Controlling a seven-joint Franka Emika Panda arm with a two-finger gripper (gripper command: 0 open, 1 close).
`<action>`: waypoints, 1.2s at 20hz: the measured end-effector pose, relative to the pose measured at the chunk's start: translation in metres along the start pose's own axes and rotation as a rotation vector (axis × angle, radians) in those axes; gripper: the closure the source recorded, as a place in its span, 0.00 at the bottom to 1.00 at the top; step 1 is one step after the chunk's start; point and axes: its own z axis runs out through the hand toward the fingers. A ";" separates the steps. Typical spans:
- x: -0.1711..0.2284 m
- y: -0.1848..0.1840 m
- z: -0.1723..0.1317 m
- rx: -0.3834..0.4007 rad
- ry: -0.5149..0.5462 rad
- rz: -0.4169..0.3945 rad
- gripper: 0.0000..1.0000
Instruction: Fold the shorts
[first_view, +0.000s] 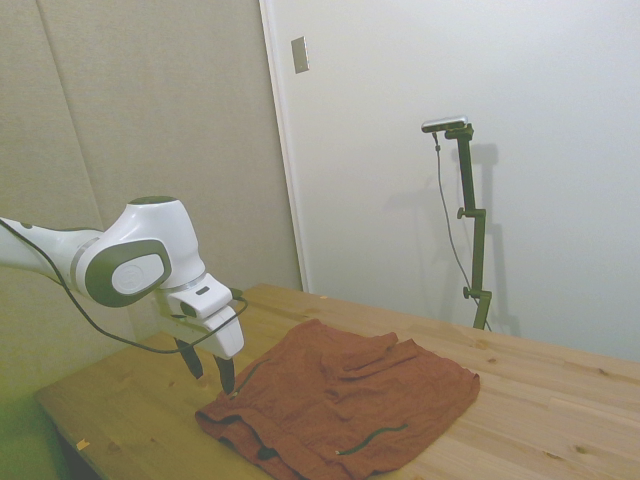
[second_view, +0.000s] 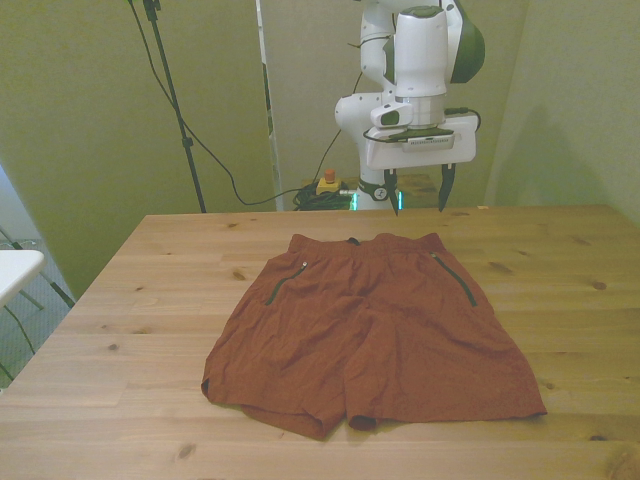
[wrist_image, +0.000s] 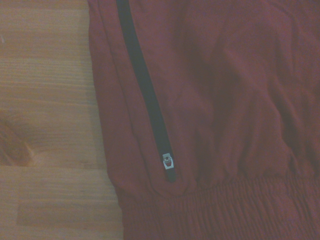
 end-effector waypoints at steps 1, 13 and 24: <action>0.000 0.000 0.000 -0.002 0.001 0.000 0.00; -0.034 -0.082 0.033 -0.179 0.241 0.068 0.00; -0.089 -0.116 0.056 -0.544 0.711 -0.117 0.00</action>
